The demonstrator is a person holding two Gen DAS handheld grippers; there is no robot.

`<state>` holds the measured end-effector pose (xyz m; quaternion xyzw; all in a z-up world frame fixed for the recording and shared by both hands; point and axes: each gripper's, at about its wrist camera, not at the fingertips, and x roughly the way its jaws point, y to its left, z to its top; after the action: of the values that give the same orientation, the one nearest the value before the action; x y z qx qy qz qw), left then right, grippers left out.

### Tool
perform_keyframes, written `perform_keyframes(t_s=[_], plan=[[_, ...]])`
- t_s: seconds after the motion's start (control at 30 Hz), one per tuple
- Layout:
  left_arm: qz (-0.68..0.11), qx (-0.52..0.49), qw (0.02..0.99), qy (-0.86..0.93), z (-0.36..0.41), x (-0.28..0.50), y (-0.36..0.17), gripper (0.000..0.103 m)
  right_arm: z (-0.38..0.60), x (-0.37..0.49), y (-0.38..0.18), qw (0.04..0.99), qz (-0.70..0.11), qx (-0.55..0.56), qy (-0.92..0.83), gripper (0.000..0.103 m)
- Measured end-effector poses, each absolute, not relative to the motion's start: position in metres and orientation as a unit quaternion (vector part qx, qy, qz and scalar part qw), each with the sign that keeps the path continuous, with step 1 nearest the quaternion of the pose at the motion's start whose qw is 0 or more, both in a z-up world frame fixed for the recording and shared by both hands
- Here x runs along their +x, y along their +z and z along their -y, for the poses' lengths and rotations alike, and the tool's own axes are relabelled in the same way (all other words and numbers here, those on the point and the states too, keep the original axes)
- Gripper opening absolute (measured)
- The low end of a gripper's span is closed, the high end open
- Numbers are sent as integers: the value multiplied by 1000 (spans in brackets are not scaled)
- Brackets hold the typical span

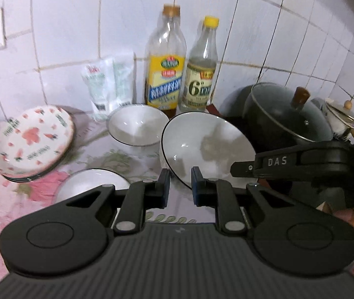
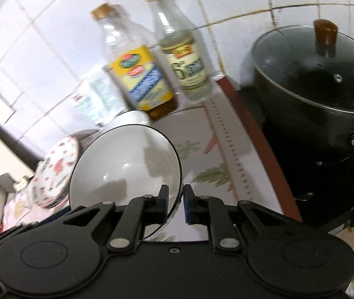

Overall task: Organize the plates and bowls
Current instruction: 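Lift the second white bowl with both tools and carry it over the first bowl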

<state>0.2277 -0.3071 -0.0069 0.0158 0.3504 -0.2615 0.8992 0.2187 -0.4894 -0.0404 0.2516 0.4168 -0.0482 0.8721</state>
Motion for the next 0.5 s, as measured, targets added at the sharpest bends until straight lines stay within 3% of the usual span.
perform_keyframes(t_s=[0.5], plan=[[-312, 12, 918, -245, 216, 183, 46, 16, 408, 201, 7, 879, -419, 229, 13, 16]])
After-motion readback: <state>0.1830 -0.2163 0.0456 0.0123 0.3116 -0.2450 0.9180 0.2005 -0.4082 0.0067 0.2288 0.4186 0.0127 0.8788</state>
